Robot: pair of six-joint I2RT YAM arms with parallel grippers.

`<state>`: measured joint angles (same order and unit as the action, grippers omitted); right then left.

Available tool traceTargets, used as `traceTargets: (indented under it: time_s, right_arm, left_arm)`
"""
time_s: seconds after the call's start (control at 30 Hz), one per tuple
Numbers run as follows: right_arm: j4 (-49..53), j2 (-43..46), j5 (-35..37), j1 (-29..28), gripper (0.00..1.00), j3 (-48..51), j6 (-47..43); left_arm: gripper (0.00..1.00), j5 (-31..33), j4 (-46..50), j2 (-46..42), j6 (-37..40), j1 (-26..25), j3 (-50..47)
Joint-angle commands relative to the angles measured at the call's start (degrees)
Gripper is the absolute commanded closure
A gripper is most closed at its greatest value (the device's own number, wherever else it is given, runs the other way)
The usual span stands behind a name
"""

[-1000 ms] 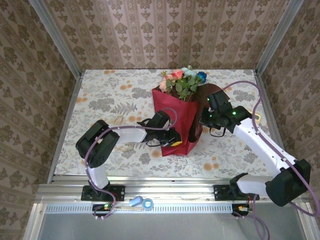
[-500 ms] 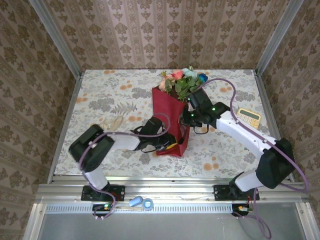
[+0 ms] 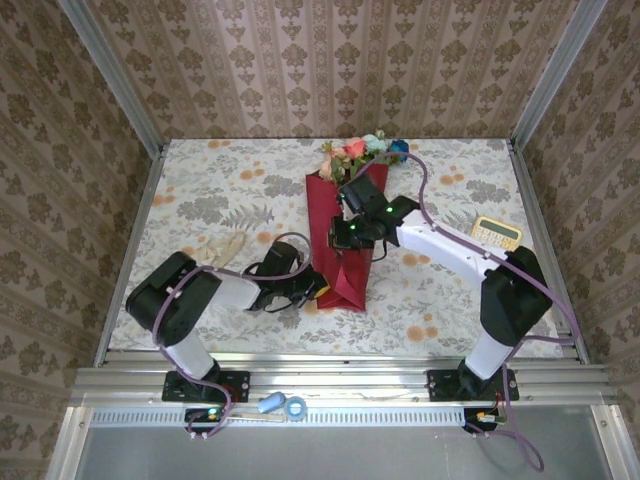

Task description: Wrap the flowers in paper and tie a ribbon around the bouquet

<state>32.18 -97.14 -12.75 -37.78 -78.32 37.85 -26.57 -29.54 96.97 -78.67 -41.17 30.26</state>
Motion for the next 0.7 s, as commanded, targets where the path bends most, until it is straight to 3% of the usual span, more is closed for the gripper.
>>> traceTargets:
  time_s: [0.0, 0.2, 0.3, 0.4, 0.53, 0.67]
  right_arm:
    - [-1.0, -3.1, -2.6, -1.4, 1.00, -2.0, -0.8]
    - [-5.3, -7.9, -5.2, -1.9, 1.00, -1.6, 0.4]
    - [-7.1, -10.6, -7.4, -1.9, 1.00, -1.8, 1.2]
    - [-9.2, -13.4, -9.9, -1.9, 0.97, -1.8, 1.7]
    - [-12.0, -16.2, -13.1, -2.0, 0.81, -1.2, 1.6]
    - [-14.5, -19.3, -16.3, -1.9, 0.68, -0.3, 2.3]
  left_arm:
    - [0.94, 2.0, -6.0, 2.6, -3.8, -1.2, -2.4]
    - [0.87, 6.9, 0.5, -9.4, -2.9, 0.0, -5.9]
    - [0.82, 10.4, 12.0, -18.9, -1.1, 1.0, -5.3]
    - [0.71, 14.2, 25.2, -29.0, 1.3, 3.3, -2.7]
    - [0.63, 9.7, 31.7, -32.2, 5.3, 11.3, 2.7]
    - [0.58, 1.4, 31.7, -24.2, 10.4, 17.6, 9.6]
